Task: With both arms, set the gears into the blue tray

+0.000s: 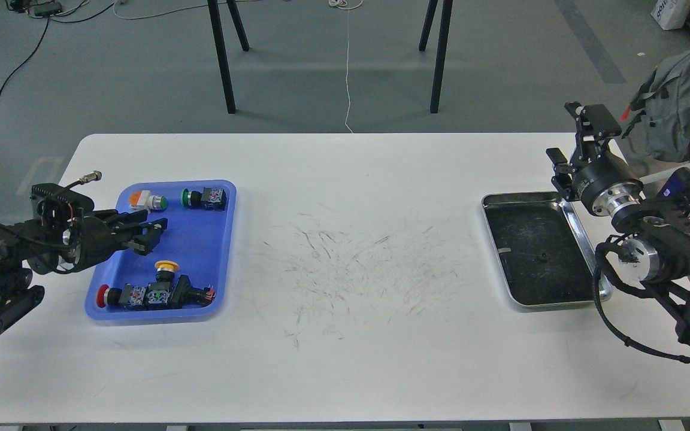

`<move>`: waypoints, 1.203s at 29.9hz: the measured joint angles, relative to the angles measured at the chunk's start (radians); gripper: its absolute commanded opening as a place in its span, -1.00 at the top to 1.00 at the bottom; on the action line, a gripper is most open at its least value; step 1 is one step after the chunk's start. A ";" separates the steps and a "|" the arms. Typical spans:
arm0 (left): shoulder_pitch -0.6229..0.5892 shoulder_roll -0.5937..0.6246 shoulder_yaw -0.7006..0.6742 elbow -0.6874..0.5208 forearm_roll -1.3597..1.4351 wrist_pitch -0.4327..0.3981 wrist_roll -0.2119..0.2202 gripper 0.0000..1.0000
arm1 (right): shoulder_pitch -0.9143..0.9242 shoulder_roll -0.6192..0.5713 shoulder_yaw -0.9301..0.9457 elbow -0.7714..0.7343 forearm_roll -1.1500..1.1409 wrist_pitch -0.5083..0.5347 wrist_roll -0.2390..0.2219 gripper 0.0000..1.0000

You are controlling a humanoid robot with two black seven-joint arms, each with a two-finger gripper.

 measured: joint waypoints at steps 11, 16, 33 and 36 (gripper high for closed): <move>-0.126 0.049 -0.011 -0.027 -0.407 -0.032 0.000 -0.14 | 0.007 -0.002 0.000 0.010 0.000 0.003 0.000 -0.93; -0.205 0.041 -0.012 -0.029 -0.624 -0.067 0.000 -0.26 | 0.009 -0.019 -0.012 0.049 0.001 0.007 -0.004 -0.95; -0.320 -0.173 -0.033 -0.024 -1.077 -0.096 0.000 -0.61 | 0.052 -0.352 -0.255 0.331 -0.101 0.066 -0.036 -0.95; -0.320 -0.225 -0.063 -0.020 -1.116 -0.096 0.000 -0.74 | 0.090 -0.393 -0.345 0.358 -0.151 0.076 -0.060 -0.95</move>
